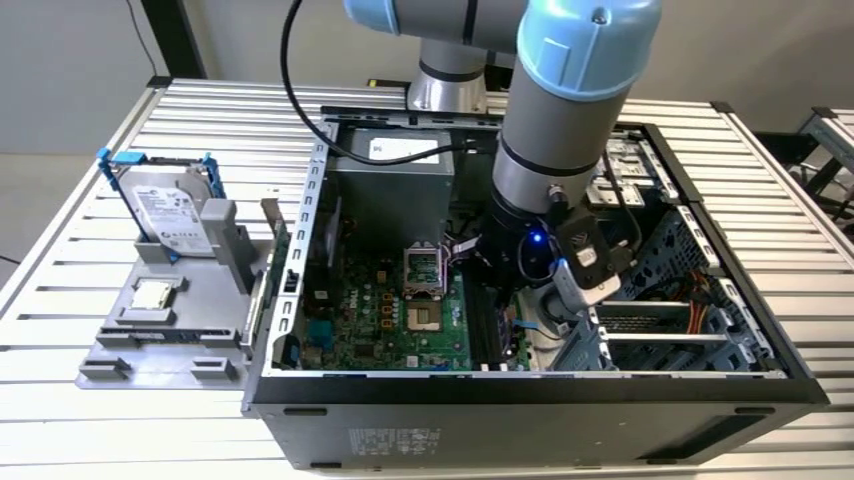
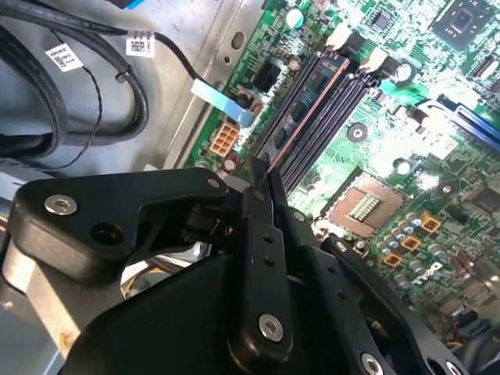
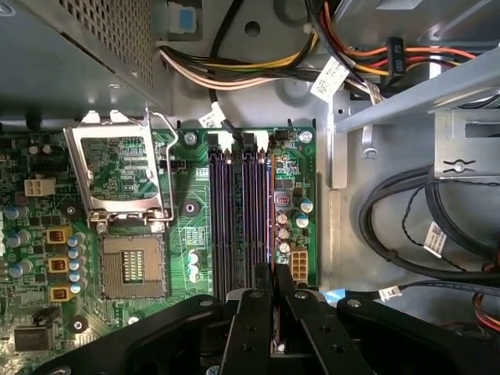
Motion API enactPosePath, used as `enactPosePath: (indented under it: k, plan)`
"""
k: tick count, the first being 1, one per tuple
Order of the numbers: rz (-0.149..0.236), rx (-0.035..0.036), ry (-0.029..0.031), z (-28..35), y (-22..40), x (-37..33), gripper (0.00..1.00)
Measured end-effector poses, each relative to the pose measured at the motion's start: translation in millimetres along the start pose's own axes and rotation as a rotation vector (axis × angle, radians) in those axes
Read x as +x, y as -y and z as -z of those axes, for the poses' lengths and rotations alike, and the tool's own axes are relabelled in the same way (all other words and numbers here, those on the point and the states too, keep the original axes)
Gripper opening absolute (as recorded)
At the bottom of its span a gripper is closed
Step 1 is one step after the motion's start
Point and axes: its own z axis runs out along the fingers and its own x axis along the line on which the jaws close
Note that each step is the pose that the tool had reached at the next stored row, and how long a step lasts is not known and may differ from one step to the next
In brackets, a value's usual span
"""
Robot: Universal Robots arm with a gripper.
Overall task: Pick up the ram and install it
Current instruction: 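Insert the ram into the slot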
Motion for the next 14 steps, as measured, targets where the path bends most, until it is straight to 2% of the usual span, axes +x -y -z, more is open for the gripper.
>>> enactPosePath:
  k: [4, 8, 14]
  plan:
    - [0.000, -0.0001, 0.0014, -3.1, 0.1, 0.1, 0.00]
    - [0.001, -0.0002, 0.0053, -4.5, 0.1, 0.0, 0.00]
    - [0.001, -0.0009, 0.0050, -4.6, 0.0, 0.1, 0.00]
